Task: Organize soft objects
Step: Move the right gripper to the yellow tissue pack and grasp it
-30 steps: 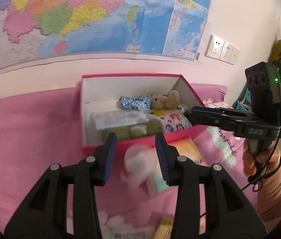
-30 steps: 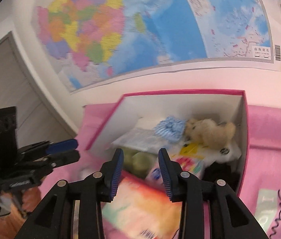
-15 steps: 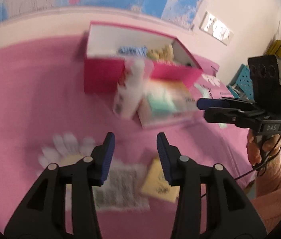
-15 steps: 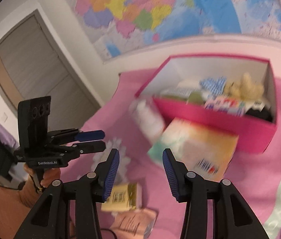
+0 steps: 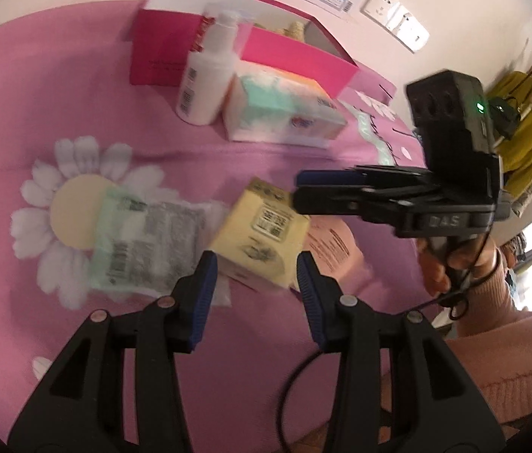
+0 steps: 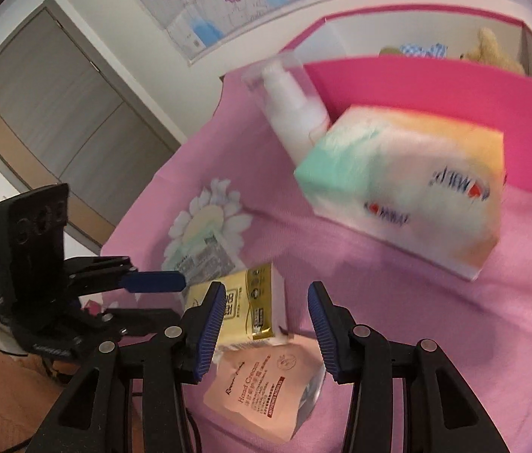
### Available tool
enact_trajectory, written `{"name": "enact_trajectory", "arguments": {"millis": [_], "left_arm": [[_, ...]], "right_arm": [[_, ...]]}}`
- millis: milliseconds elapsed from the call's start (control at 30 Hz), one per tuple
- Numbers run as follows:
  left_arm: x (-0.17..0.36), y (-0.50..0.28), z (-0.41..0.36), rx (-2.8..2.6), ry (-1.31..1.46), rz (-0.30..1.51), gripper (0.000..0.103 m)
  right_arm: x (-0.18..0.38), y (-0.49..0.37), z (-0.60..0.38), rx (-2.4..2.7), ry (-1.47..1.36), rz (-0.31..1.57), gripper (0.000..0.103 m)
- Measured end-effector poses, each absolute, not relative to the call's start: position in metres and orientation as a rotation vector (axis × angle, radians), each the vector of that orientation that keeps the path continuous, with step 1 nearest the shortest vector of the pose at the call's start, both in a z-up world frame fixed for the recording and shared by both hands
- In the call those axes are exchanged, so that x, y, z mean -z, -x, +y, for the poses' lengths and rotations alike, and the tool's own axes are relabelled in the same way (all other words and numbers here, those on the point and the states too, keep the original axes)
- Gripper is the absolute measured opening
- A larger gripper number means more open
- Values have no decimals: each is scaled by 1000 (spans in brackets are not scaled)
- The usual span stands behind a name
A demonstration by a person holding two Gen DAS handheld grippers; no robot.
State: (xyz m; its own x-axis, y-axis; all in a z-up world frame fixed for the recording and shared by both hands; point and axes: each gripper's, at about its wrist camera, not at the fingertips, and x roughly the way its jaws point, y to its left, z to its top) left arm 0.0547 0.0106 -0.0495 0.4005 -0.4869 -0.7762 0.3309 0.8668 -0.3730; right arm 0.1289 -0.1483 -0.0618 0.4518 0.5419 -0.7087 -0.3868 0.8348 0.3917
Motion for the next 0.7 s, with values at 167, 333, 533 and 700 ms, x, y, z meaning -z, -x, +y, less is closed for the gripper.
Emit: {"name": "enact_trajectory", "arguments": {"millis": [167, 333, 533, 700], "left_arm": [[59, -58, 2, 523, 149, 1073, 45], [62, -61, -2, 518, 159, 1070, 45], [55, -70, -8, 509, 128, 1032, 41], [51, -85, -8, 497, 129, 1006, 40]], "right_arm": [[71, -129, -142, -570, -178, 958, 46], [77, -130, -137, -574, -185, 960, 38], [71, -125, -138, -547, -159, 936, 34], [68, -123, -145, -530, -188, 924, 34]]}}
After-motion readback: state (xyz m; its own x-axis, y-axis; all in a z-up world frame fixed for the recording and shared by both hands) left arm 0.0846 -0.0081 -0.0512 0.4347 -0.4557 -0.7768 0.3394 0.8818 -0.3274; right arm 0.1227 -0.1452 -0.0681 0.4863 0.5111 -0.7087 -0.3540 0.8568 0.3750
